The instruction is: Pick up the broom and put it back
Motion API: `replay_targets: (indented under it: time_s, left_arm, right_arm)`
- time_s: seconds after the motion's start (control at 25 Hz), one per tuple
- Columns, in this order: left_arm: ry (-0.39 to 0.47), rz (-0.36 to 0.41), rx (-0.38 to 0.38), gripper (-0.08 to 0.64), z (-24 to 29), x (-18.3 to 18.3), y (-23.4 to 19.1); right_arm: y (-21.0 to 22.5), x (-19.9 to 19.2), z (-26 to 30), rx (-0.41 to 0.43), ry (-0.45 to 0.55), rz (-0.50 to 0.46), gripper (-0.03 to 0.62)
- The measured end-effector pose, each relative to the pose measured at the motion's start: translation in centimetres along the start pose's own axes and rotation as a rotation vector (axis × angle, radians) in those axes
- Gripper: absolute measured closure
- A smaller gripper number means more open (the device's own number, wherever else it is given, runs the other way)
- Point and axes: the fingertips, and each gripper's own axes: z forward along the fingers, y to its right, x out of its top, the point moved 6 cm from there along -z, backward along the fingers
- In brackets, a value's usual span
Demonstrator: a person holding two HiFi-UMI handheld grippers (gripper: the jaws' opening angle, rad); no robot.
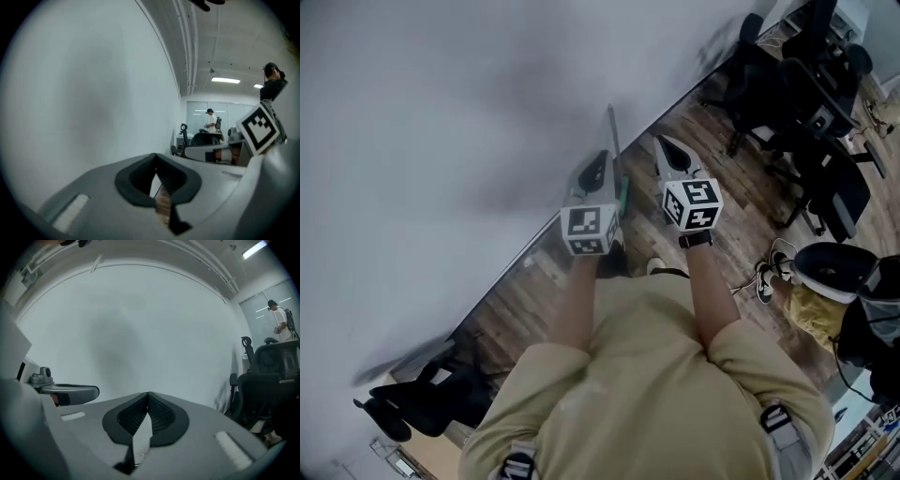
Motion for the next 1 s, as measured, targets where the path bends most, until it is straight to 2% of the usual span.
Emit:
replay_targets:
  time_s: [0.12, 0.2, 0.32, 0.4, 0.52, 0.68, 0.8, 1.0]
  left_arm:
    - [-0.011, 0.022, -0.035, 0.558, 3.5, 0.3, -3.5]
    - [-0.019, -0.001, -0.056, 0.558, 5.4, 1.0, -6.2]
    - [-0.051, -0.008, -0.123, 0.558, 6.8, 0.6, -8.5]
    - [-0.085, -0.007, -0.148, 0.558, 7.9, -0.8, -9.9]
    - [-0.147, -0.034, -0.139, 0.558, 10.2, -3.2, -12.2]
    - [-0.223, -0.028, -0.194, 0.558, 12.1, -6.7, -12.1]
    - [-0.284, -0.048, -0.191, 0.558, 13.1, -9.9, -12.2]
    - [-0.379, -0.106, -0.179, 0.558, 14.4, -15.8, -11.4]
  right_arm:
    - [0.1, 1.0, 4.3, -0.024, -0.008, -0.013, 0.588]
    - [-0.2, 1.3, 7.1, -0.040, -0.019, -0.004, 0.588]
    - [-0.8, 0.0, 9.5, -0.077, -0.058, 0.021, 0.588]
    - [-1.0, -1.8, 11.1, -0.092, -0.100, 0.025, 0.584]
    - [-0.1, -4.6, 13.9, -0.080, -0.171, 0.034, 0.580]
    - [2.6, -8.2, 16.2, -0.054, -0.245, 0.067, 0.577]
    - [4.3, -11.0, 18.1, -0.066, -0.288, 0.116, 0.574]
    - [5.4, -18.2, 19.6, -0.031, -0.405, 0.193, 0.554]
